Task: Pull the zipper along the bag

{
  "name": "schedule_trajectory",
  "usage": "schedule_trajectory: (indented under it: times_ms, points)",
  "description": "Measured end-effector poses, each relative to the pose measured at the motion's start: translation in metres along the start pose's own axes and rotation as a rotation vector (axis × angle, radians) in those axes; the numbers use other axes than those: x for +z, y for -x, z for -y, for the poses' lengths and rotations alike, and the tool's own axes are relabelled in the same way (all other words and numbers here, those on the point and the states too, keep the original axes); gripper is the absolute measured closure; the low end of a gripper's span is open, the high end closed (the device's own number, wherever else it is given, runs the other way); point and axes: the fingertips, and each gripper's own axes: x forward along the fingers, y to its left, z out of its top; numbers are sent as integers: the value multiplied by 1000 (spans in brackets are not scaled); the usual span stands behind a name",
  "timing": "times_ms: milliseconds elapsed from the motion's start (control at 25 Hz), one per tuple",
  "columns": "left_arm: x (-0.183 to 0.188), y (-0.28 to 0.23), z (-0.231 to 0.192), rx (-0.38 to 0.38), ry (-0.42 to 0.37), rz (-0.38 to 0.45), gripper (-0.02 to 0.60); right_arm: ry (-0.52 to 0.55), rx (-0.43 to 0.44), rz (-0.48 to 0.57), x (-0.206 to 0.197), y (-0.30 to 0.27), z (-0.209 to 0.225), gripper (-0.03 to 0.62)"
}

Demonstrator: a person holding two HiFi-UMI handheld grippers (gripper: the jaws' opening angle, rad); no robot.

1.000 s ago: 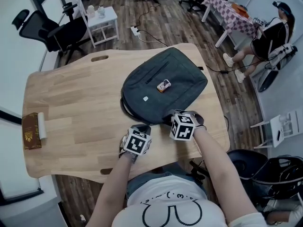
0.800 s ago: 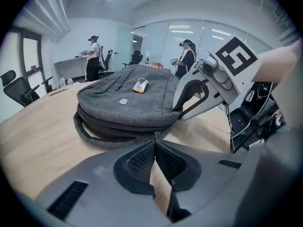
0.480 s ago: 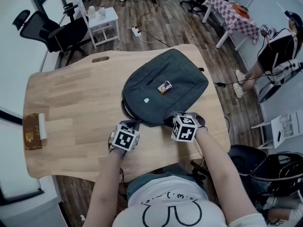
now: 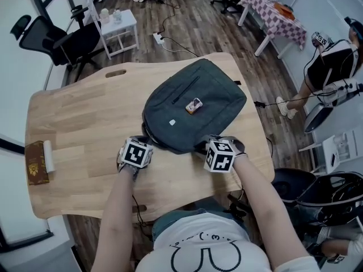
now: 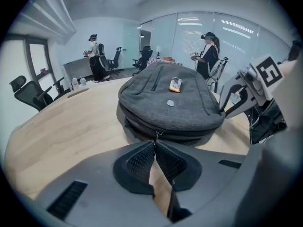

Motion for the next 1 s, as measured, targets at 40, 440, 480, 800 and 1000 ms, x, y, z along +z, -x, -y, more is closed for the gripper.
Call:
schedule_trajectory:
  times_ms: [40, 440, 480, 800, 1000]
  points:
    - [2, -1, -8, 9, 14, -6, 563, -2, 0, 3, 1, 0, 0, 490]
    - [4, 14, -16, -4, 28, 9, 563, 113, -25, -53, -7, -5, 0, 494]
    - [0, 17, -12, -14, 36, 16, 563, 126, -10, -62, -10, -4, 0, 494]
    - [-38, 36, 42, -96, 42, 76, 565, 293, -32, -194, -37, 0, 25, 487]
    - [-45, 33, 70, -146, 88, 82, 566, 372, -97, -278, -43, -4, 58, 477]
